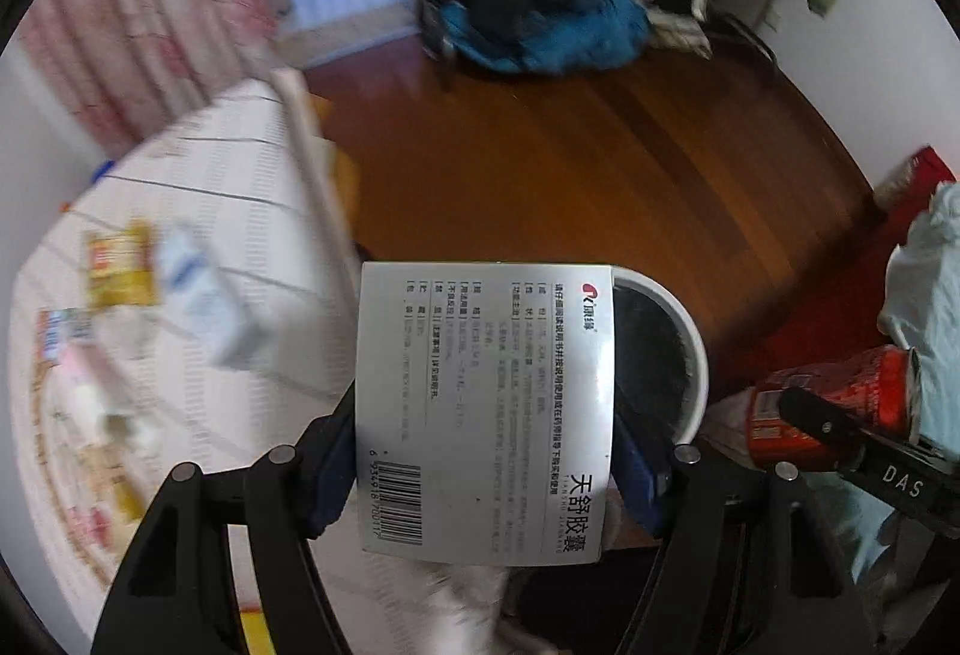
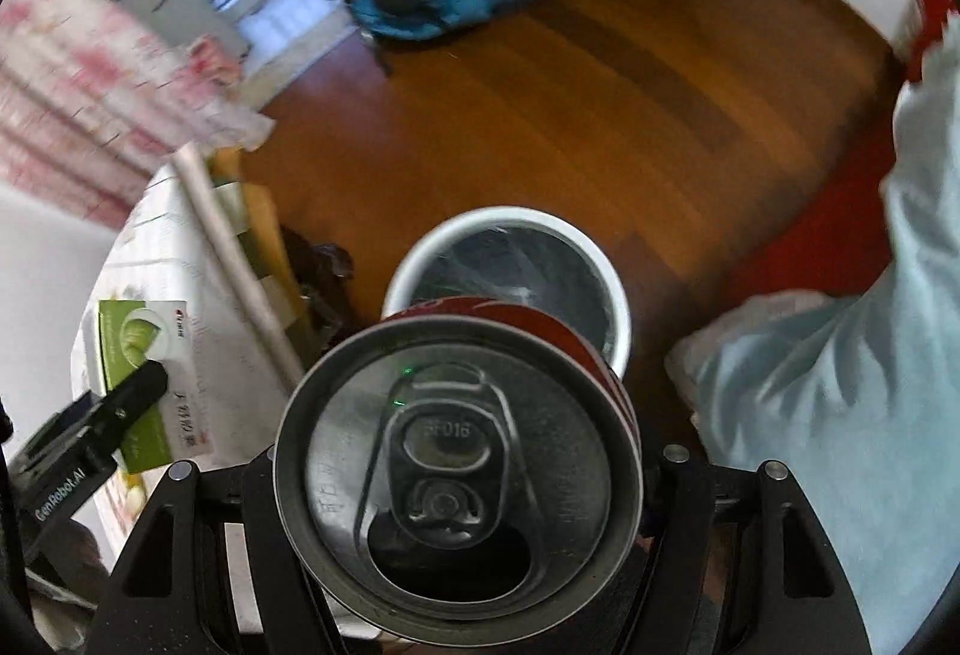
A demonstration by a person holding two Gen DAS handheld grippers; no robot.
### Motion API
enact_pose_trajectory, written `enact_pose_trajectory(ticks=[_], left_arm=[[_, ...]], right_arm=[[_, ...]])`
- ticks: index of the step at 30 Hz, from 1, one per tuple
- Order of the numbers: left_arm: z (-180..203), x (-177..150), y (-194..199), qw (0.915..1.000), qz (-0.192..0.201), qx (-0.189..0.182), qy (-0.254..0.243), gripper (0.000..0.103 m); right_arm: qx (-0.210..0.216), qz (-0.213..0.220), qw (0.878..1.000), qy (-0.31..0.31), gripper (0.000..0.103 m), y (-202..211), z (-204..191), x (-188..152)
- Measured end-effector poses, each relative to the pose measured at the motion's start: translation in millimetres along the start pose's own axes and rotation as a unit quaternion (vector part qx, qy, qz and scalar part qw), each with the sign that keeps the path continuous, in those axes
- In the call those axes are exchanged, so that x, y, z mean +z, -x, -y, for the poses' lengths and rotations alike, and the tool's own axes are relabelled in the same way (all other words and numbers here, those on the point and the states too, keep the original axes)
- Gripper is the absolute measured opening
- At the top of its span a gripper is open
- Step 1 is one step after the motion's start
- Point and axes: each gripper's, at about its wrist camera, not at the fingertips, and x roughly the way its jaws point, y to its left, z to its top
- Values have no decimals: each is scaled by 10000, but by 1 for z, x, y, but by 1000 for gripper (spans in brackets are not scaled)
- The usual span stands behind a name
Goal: Collect trash
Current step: 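Carry the can and box to the white bin and release both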
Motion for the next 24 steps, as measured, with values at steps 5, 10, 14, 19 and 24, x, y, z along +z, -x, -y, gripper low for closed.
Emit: enact_pose_trajectory(ticks=[5,10,14,19,24], left_arm=[[28,12,-34,9993,-273,-213,-105,70],[42,20,-47,9983,-407,-351,-206,71],[47,22,-52,9969,-524,-552,-189,73],[47,26,-55,9956,-603,-713,-111,87],[45,26,-46,9979,-419,-457,-172,100]], right_arm=[[177,-243,9984,-484,71,-37,45,17],[308,-415,9957,-772,71,-68,62,25],[418,-453,9936,-943,72,-82,71,31],[515,-552,9920,-1016,95,-89,75,33],[177,-498,9954,-794,98,-76,69,30]])
